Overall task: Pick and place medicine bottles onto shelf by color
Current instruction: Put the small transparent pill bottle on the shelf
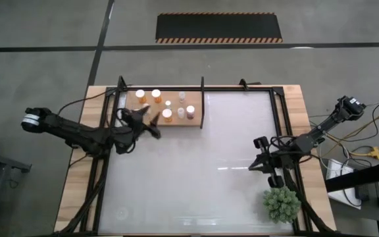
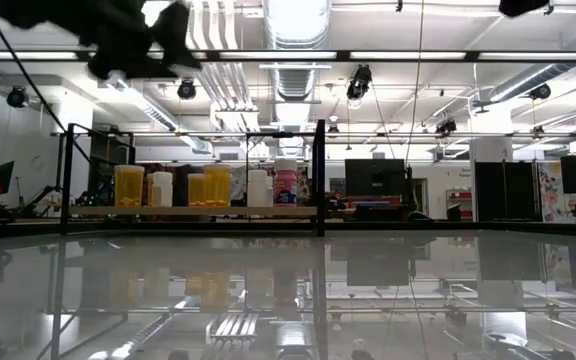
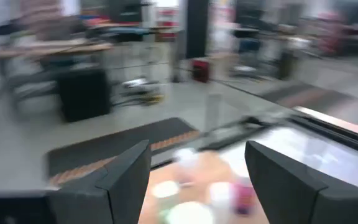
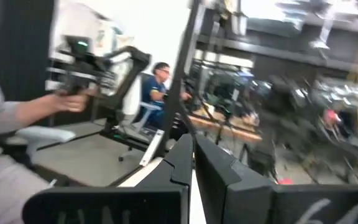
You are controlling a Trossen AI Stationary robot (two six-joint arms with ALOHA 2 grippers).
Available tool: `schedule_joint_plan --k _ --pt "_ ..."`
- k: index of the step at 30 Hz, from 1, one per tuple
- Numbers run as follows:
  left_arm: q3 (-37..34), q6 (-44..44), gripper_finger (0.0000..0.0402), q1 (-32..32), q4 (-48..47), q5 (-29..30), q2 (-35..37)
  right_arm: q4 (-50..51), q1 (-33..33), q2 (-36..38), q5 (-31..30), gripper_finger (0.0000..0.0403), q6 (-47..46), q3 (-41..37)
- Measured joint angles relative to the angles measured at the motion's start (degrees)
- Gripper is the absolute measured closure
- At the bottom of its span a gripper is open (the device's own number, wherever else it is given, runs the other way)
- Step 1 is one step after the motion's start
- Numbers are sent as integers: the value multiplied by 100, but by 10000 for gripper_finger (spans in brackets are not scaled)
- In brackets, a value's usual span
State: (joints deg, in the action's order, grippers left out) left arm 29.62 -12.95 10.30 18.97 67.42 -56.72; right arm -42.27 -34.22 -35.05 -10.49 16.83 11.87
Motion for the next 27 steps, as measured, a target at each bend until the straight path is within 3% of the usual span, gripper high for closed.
schedule_joint_plan --k 4,8,10,14,17,23,27 --pt "737 1017 162 345 -129 -1263 -199 -3 0 -44 -723 394 -638 1" --pt "1412 1502 162 707 -1280 -3069 -164 426 0 -302 -1252 394 -1472 320" --pt "1618 1496 162 845 -1813 -3601 -163 819 0 -495 -1349 394 -1857 669" --pt "1694 1586 162 1040 -2232 -3692 -159 1965 0 -1040 -1356 394 -2664 1642" --pt "1669 1679 162 1115 -2517 -3709 -104 3364 0 -1493 -1342 394 -3448 2585" --pt "1645 1689 162 1117 -2785 -3713 72 7386 61 -2472 -1271 394 -6598 4632" --pt "1652 1689 162 1117 -2768 -3716 160 9862 245 -3176 -268 394 -8628 5658"
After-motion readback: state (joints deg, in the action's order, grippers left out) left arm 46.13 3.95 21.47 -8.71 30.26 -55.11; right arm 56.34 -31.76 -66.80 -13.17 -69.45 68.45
